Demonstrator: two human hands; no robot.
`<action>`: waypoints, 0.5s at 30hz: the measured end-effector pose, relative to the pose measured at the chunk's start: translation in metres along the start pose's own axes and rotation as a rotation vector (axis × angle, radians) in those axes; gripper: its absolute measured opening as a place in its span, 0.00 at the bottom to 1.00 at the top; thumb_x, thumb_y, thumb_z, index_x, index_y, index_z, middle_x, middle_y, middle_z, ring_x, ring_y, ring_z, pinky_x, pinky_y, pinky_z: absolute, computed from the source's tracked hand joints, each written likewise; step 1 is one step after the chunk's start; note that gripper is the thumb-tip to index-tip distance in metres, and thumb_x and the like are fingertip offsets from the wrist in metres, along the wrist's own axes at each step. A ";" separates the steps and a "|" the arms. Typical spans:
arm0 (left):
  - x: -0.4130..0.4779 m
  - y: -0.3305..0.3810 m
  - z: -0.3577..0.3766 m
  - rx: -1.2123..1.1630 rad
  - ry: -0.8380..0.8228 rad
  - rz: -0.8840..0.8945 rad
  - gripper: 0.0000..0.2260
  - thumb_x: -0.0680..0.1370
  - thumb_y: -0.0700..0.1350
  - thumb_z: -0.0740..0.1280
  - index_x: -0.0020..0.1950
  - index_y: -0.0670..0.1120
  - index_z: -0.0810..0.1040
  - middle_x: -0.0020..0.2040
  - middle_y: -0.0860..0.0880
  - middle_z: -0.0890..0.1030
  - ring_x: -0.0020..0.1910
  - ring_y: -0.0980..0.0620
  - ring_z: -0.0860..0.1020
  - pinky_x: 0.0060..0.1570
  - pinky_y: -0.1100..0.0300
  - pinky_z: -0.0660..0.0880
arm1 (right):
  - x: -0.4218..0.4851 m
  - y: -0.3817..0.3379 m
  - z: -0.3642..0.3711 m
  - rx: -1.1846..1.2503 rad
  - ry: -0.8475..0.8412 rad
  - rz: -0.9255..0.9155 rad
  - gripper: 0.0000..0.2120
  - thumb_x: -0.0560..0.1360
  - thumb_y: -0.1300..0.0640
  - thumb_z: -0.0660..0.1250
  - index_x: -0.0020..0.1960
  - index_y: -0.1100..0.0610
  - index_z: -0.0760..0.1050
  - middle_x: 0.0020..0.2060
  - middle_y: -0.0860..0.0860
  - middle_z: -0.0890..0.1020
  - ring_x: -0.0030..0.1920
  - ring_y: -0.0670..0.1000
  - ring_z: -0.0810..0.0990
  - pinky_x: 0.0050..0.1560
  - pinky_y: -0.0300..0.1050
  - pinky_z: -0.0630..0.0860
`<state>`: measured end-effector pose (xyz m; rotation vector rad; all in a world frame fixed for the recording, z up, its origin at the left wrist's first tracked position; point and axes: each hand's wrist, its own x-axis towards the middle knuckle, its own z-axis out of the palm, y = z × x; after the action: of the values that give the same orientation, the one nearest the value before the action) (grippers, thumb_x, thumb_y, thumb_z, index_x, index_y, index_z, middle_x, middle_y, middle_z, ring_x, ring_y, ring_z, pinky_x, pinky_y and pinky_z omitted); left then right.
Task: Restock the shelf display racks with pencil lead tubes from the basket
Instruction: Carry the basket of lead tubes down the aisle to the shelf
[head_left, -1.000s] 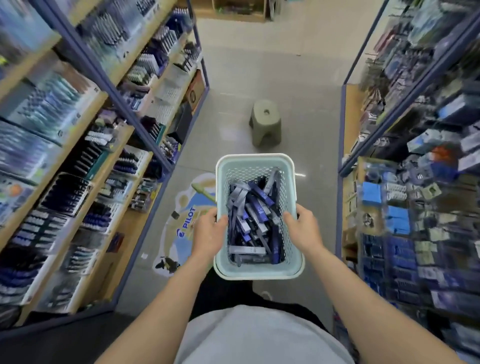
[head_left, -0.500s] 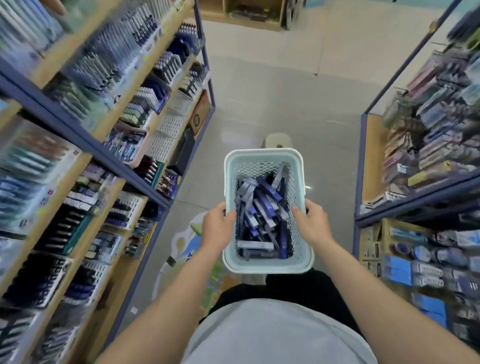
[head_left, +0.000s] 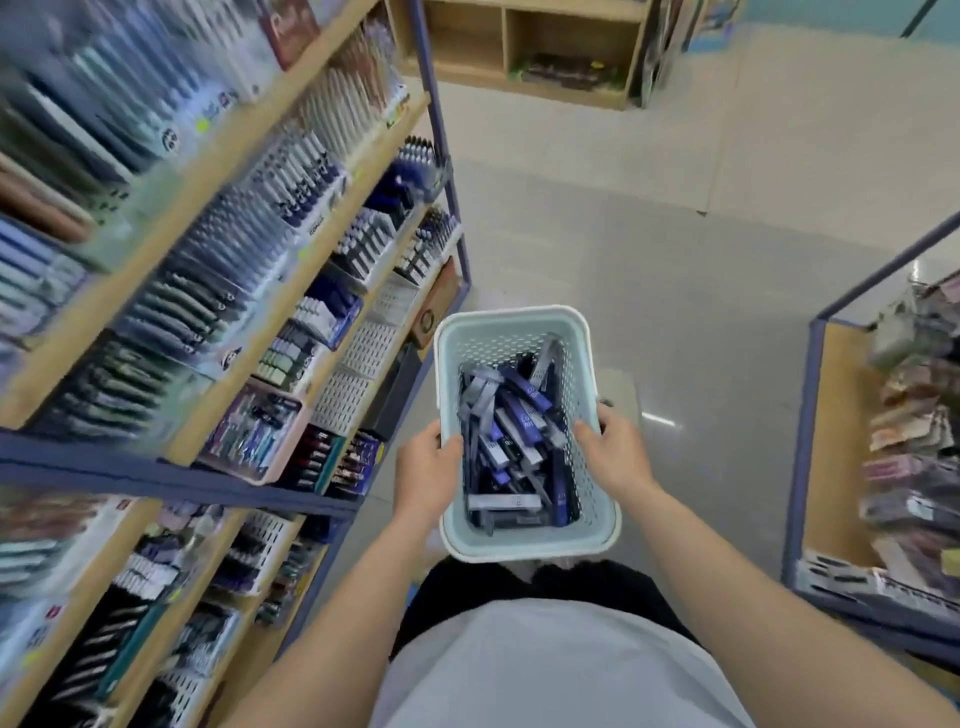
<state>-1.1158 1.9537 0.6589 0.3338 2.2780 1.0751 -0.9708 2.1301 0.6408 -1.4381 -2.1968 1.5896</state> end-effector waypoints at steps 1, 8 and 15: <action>0.018 0.011 -0.001 0.009 0.006 -0.008 0.08 0.82 0.45 0.63 0.48 0.55 0.79 0.40 0.39 0.81 0.32 0.49 0.72 0.33 0.56 0.66 | 0.020 -0.014 -0.003 -0.016 -0.013 -0.007 0.14 0.83 0.55 0.61 0.66 0.57 0.74 0.35 0.49 0.79 0.28 0.45 0.74 0.27 0.37 0.69; 0.153 0.061 -0.009 -0.006 0.066 -0.069 0.06 0.82 0.45 0.63 0.49 0.50 0.79 0.39 0.43 0.82 0.31 0.51 0.73 0.32 0.56 0.68 | 0.155 -0.099 -0.007 -0.084 -0.047 -0.032 0.09 0.83 0.56 0.61 0.60 0.57 0.75 0.34 0.51 0.78 0.29 0.47 0.74 0.23 0.30 0.67; 0.287 0.097 -0.029 -0.050 0.038 -0.082 0.05 0.82 0.45 0.64 0.48 0.50 0.78 0.37 0.46 0.81 0.30 0.51 0.73 0.31 0.57 0.67 | 0.282 -0.168 0.011 -0.079 -0.011 -0.017 0.05 0.81 0.57 0.63 0.55 0.53 0.76 0.34 0.50 0.80 0.31 0.50 0.78 0.33 0.52 0.79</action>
<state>-1.3639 2.1283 0.6311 0.1992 2.2731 1.1029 -1.2408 2.3172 0.6435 -1.4295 -2.2963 1.5259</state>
